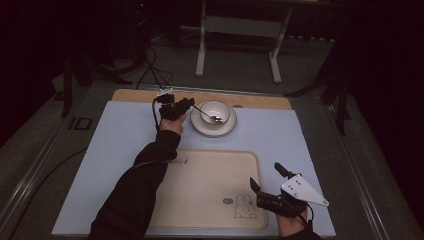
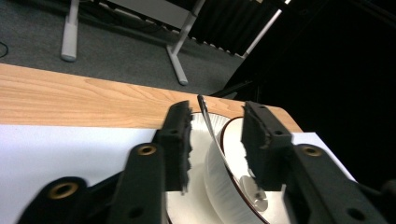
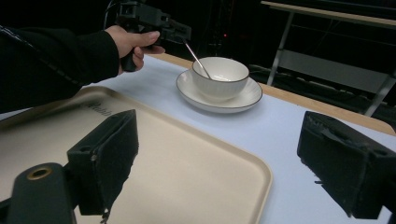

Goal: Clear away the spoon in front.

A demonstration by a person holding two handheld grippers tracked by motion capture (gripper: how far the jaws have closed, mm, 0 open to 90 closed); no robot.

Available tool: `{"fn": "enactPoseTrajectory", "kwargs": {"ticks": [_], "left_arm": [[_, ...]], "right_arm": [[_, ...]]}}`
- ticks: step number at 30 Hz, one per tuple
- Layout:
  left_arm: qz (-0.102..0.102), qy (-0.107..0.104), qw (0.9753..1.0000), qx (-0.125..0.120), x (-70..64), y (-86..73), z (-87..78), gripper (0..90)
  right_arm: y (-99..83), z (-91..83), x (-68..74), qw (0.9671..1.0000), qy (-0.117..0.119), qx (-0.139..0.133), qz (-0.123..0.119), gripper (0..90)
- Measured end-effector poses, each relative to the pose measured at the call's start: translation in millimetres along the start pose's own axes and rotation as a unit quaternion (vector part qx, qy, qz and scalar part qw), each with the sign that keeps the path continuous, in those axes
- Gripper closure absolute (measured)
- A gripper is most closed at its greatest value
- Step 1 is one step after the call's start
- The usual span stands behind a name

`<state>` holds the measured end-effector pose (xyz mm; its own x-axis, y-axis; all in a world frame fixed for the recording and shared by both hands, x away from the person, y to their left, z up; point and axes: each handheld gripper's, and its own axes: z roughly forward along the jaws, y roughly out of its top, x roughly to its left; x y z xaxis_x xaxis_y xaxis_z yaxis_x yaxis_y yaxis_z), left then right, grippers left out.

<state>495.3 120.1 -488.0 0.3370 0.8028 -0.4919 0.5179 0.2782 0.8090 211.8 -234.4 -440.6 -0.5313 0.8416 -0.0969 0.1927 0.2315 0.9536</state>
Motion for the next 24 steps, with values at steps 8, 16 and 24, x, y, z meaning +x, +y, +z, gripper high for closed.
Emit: {"fn": "enactPoseTrajectory", "kwargs": {"ticks": [8, 16, 24], "left_arm": [[-0.002, -0.005, 1.0, -0.005, -1.4, 0.6, -0.2, 78.8], [0.0, -0.018, 0.9996, -0.021, -7.4, 3.6, -2.0, 87.3], [0.007, -0.033, 0.9992, -0.022, -14.4, 6.2, -1.9, 89.2]], "right_arm": [[0.0, 0.0, -0.1, 1.0, 0.0, 0.0, 0.001, 12.5], [-0.1, 0.1, -0.5, 1.0, -0.001, 0.0, 0.001, 12.5], [-0.2, -0.3, -1.2, 1.0, -0.001, -0.001, 0.002, 12.5]]}}
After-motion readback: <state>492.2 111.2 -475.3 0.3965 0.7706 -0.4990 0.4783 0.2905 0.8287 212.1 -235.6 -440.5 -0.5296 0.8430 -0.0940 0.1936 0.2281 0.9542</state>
